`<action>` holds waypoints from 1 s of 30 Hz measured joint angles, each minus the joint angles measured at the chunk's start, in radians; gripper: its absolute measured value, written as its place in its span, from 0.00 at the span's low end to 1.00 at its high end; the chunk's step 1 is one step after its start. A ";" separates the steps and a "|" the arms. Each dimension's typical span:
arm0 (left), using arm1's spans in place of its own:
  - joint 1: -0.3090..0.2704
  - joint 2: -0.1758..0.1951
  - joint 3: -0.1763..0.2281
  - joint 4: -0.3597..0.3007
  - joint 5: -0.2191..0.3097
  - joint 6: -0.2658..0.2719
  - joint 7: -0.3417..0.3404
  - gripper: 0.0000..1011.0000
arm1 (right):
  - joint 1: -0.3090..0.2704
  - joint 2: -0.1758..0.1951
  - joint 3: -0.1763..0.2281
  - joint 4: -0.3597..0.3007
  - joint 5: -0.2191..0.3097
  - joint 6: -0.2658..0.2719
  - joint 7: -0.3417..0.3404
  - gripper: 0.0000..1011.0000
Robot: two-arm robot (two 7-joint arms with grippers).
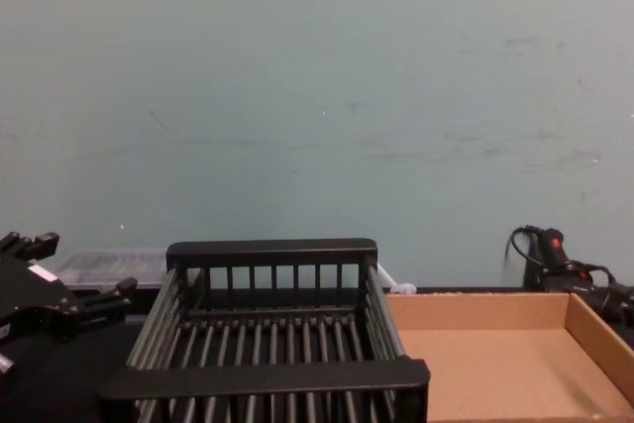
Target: Pick up the white tape and place it into the black box , Pick up the silver tape and place it into the brown box.
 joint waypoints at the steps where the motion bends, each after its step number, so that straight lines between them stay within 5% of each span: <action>1: 0.000 0.000 0.000 0.000 0.000 0.000 0.000 0.99 | 0.000 0.000 0.000 0.000 0.000 0.000 0.000 0.99; 30: 0.000 0.000 0.000 0.000 0.000 0.000 0.000 0.99 | 0.000 0.000 0.000 0.000 0.000 0.000 0.000 0.99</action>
